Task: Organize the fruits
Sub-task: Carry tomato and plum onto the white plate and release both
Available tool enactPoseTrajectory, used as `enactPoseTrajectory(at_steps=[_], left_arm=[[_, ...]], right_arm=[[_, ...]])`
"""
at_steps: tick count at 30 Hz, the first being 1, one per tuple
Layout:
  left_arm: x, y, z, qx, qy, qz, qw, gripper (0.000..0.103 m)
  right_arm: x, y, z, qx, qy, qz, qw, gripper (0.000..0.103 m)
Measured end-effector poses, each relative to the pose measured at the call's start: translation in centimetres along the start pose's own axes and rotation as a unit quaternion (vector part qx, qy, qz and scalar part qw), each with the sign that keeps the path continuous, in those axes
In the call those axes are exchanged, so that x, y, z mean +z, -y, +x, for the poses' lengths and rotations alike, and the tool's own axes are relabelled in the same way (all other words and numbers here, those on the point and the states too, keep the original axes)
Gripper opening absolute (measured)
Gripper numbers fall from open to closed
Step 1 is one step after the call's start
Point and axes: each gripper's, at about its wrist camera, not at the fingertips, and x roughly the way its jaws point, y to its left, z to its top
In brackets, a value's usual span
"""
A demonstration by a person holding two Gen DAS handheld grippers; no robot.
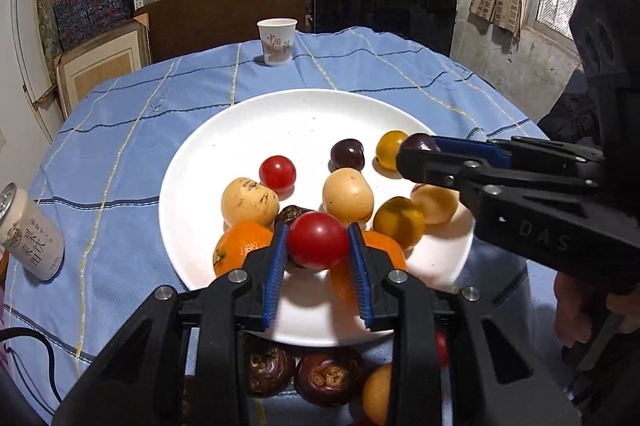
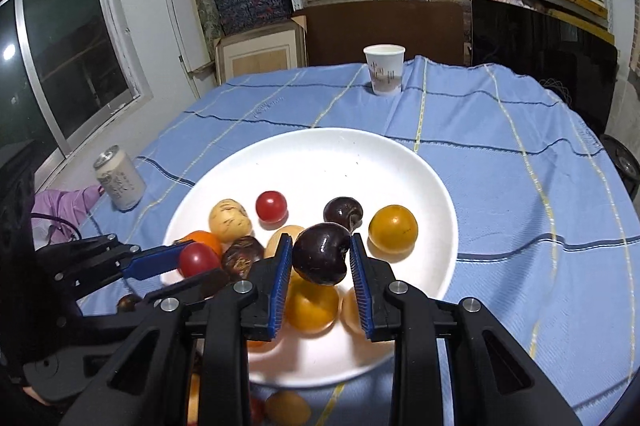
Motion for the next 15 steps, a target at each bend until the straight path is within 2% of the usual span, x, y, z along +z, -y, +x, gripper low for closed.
enactPoseTrajectory(at_steps=[4,5,7,9,10,15], left_arm=[[0.2,-0.5,0.4,0.000,0.002,-0.007,1.0000,0.031],[0.2,-0.5,0.4,-0.001,0.002,-0.008,1.0000,0.034],[0.1,-0.4,0.1,0.000,0.009,-0.005,0.9999,0.045],[0.1,-0.3,-0.5,0.008,0.020,-0.007,0.9997,0.063],[0.2,-0.5,-1.0,0.012,0.029,-0.010,0.9994,0.066],[-0.2,-0.7,-2.5,0.007,0.044,-0.017,0.9989,0.069]], right_arm=[[0.0,0.2,1.6,0.001,-0.014,0.000,1.000,0.031],[0.0,0.2,1.7,0.003,-0.015,0.000,1.000,0.031],[-0.1,0.2,1.8,0.006,-0.012,0.000,1.000,0.033],[-0.2,0.1,1.3,0.003,-0.003,-0.002,1.000,0.039],[-0.2,0.1,1.0,0.001,0.001,-0.003,1.000,0.039],[-0.7,0.0,-0.6,0.002,0.012,-0.002,1.000,0.039]])
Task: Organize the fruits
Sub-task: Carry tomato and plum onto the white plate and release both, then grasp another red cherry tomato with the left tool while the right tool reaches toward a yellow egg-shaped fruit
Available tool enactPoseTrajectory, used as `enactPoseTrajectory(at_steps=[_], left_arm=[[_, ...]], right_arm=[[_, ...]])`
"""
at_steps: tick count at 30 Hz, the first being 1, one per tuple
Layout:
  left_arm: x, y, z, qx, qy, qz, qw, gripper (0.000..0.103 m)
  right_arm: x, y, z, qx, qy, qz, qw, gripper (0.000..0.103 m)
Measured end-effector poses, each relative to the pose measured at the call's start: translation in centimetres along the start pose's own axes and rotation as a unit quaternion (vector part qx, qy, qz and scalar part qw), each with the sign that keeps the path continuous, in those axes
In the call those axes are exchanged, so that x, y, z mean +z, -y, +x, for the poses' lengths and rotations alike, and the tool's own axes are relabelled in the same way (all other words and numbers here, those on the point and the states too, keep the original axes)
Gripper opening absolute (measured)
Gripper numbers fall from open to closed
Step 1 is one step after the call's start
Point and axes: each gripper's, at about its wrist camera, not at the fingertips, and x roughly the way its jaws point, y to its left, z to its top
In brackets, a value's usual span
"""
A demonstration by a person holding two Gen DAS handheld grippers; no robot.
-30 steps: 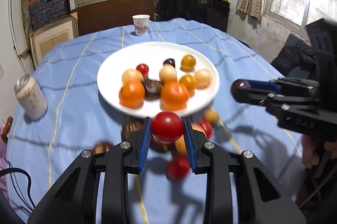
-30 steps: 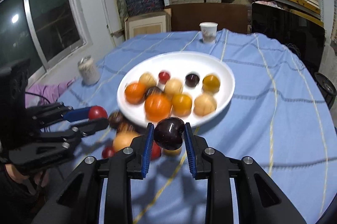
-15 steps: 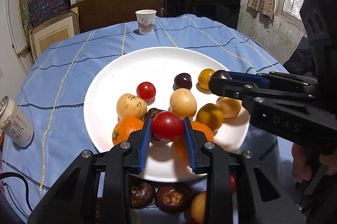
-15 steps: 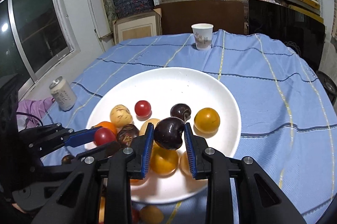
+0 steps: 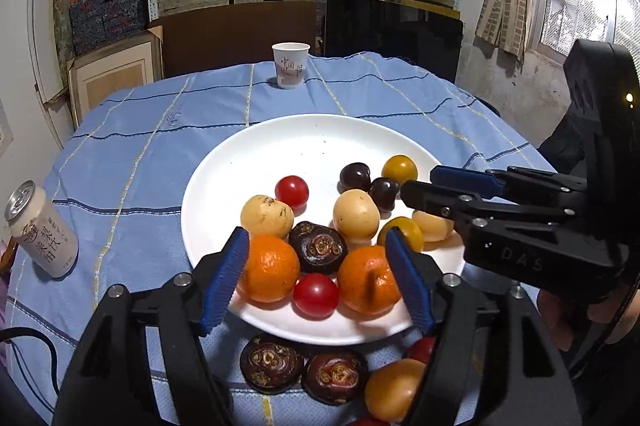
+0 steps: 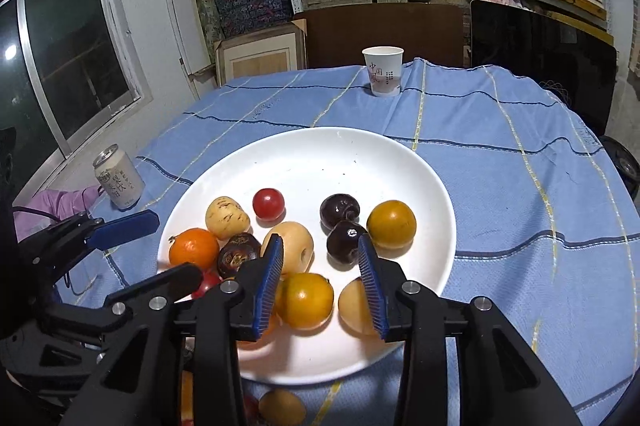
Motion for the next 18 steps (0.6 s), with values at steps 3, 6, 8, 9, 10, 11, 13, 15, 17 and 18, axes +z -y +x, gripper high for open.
enactPoseTrajectory(at_steps=[3,6,8,9,10,11,13,15,17,18], left_arm=[[-0.8,0.5,-0.5,0.004,-0.002,0.010,0.9999,0.069],[-1.8,1.0,-1.3,0.007,-0.001,0.020,0.9998,0.069],[-2.5,1.2,-2.0,0.007,0.000,0.024,0.9997,0.069],[-3.0,1.4,-2.4,0.007,0.000,0.025,0.9996,0.069],[-3.4,1.4,-2.8,0.007,-0.001,0.026,0.9996,0.069],[-3.9,1.5,-3.1,0.006,-0.001,0.025,0.9997,0.069],[-4.6,1.4,-3.5,0.006,-0.004,0.024,0.9997,0.069],[-5.6,1.4,-4.0,0.004,-0.008,0.021,0.9997,0.069],[-6.3,1.5,-4.3,0.004,-0.012,0.020,0.9997,0.069],[-6.9,1.5,-4.6,0.004,-0.015,0.021,0.9997,0.069]], right_arm=[[-0.8,-0.3,-1.1,0.001,0.003,-0.003,1.000,0.039],[-1.9,-0.6,-2.3,0.005,0.006,-0.004,1.000,0.039],[-2.8,-1.0,-3.3,0.008,0.010,-0.004,1.000,0.039],[-3.3,-1.1,-3.7,0.010,0.011,-0.004,1.000,0.040],[-3.7,-1.3,-4.1,0.012,0.011,-0.004,1.000,0.041],[-4.3,-1.5,-4.6,0.014,0.013,-0.004,1.000,0.042],[-5.3,-1.8,-5.5,0.013,0.016,-0.005,1.000,0.045],[-6.5,-2.1,-6.3,0.014,0.020,-0.004,1.000,0.050],[-7.6,-2.4,-7.0,0.012,0.023,-0.006,1.000,0.054],[-8.1,-2.5,-7.3,0.010,0.024,-0.007,1.000,0.057]])
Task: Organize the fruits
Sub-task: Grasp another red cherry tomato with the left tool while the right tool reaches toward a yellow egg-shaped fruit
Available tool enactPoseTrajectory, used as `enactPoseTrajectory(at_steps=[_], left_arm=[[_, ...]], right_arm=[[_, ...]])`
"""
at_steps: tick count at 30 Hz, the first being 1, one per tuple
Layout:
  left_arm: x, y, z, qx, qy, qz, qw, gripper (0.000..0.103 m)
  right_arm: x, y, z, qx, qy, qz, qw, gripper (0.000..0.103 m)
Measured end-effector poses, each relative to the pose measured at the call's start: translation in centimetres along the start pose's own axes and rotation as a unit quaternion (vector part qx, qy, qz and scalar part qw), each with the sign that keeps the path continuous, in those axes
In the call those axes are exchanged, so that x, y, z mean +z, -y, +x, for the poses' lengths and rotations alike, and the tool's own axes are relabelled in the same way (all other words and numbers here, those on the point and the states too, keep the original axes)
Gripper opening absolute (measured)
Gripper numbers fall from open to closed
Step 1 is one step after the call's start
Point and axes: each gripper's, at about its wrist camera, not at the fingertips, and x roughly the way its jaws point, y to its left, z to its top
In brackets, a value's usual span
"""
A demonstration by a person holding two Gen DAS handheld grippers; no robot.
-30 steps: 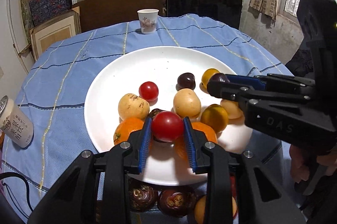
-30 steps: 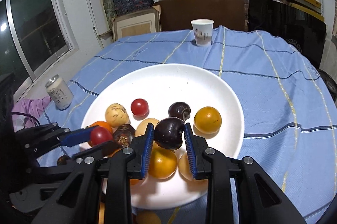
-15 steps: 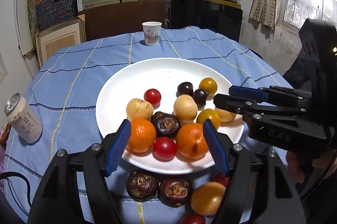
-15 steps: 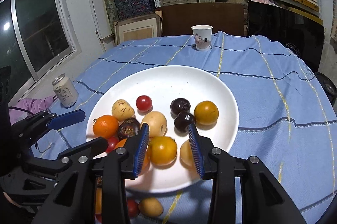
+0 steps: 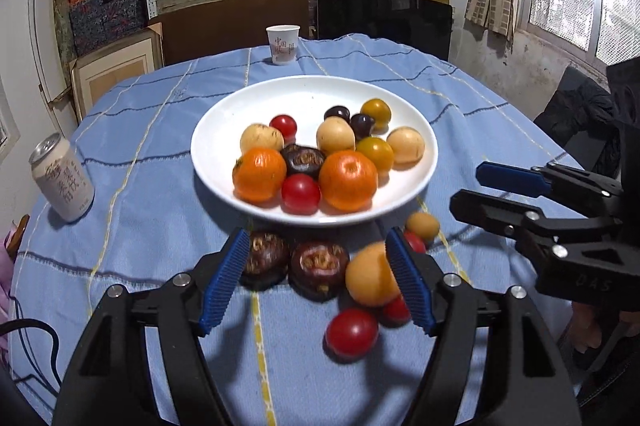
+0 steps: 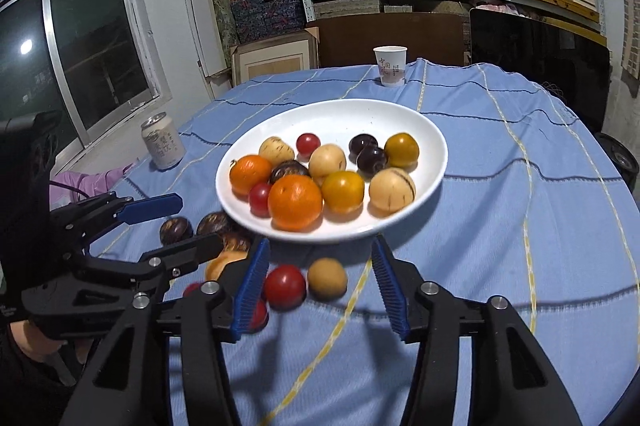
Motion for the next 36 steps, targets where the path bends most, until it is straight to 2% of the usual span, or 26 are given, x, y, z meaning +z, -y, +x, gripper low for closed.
enactPoseTrajectory(at_steps=[5,9,14,19,20,21,26,36], left_arm=[[-2.4,0.3,-0.9,0.002,-0.014,0.011,0.9998,0.070],[-4.1,0.7,-1.0,0.011,-0.036,0.032,0.9988,0.070],[-4.1,0.9,-0.5,0.009,-0.052,0.042,0.9977,0.070],[-3.8,0.8,0.4,0.005,-0.073,0.037,0.9967,0.070],[-3.8,0.7,0.6,0.003,-0.078,0.034,0.9964,0.067],[-3.8,0.6,0.9,0.001,-0.083,0.031,0.9961,0.057],[-3.9,0.6,1.2,-0.019,-0.089,0.026,0.9955,0.031],[-3.9,0.5,-0.2,-0.036,-0.054,0.018,0.9978,0.030]], right_arm=[[-1.6,-0.1,-1.3,0.004,0.005,0.009,1.000,0.065],[-2.2,-0.2,-1.2,0.001,-0.006,0.012,1.000,0.065],[-2.4,-0.8,-1.1,-0.002,-0.009,0.004,1.000,0.065],[-2.5,-0.1,-0.5,0.004,-0.024,0.021,0.999,0.065],[-2.5,-0.1,-0.5,0.005,-0.025,0.023,0.999,0.065],[-2.5,-0.1,-0.6,0.006,-0.024,0.022,0.999,0.065],[-2.6,-0.2,-0.5,0.010,-0.025,0.022,0.999,0.065],[-2.7,-0.7,-0.5,0.006,-0.026,0.010,1.000,0.065]])
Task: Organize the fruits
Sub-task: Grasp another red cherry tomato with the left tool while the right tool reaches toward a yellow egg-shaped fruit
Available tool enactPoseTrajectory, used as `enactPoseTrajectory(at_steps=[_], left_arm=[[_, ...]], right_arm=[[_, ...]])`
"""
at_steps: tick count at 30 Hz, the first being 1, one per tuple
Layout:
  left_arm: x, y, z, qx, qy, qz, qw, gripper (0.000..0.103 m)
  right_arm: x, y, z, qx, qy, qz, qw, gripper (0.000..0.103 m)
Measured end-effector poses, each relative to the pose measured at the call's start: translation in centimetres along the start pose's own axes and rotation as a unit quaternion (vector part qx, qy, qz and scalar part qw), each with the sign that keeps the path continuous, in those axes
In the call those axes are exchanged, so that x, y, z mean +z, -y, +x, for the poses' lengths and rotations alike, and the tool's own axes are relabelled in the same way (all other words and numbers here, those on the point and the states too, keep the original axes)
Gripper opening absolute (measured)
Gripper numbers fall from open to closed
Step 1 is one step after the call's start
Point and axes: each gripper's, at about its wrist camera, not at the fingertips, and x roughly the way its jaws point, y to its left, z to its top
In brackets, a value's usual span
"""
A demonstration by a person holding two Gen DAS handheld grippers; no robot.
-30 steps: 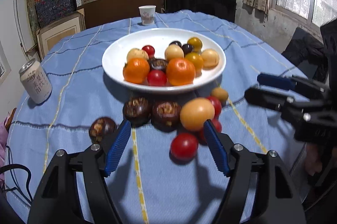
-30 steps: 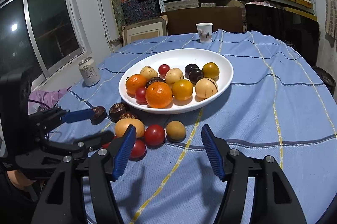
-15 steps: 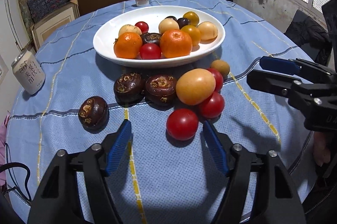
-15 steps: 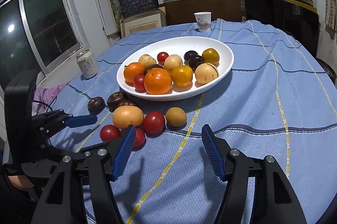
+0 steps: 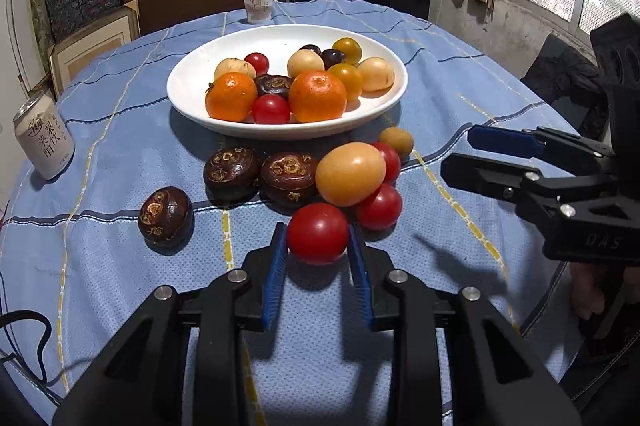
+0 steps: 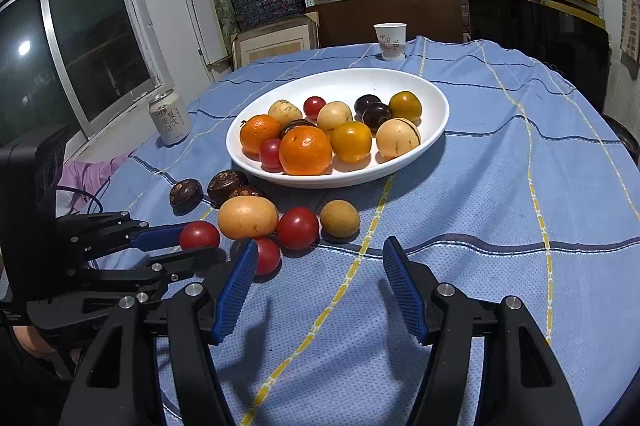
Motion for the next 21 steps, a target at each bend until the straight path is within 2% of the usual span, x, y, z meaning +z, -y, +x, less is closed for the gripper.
enactPoseTrajectory(at_steps=[5,11,16,21], left_arm=[[0.1,-0.8,-0.3,0.006,0.005,-0.024,0.9997,0.030],[0.0,-2.5,-0.6,0.021,0.015,-0.069,0.9973,0.030],[0.0,-2.6,-0.6,0.027,0.014,-0.069,0.9972,0.028],[-0.2,-3.2,-0.3,0.026,0.006,-0.083,0.9962,0.028]], right_arm=[[0.1,-1.8,0.1,-0.003,-0.002,-0.043,0.999,0.065],[1.9,-3.0,0.7,0.007,-0.006,-0.050,0.999,0.065],[2.7,-5.3,2.6,-0.003,-0.025,-0.092,0.995,0.064],[3.0,-5.0,3.9,-0.006,-0.040,-0.079,0.996,0.064]])
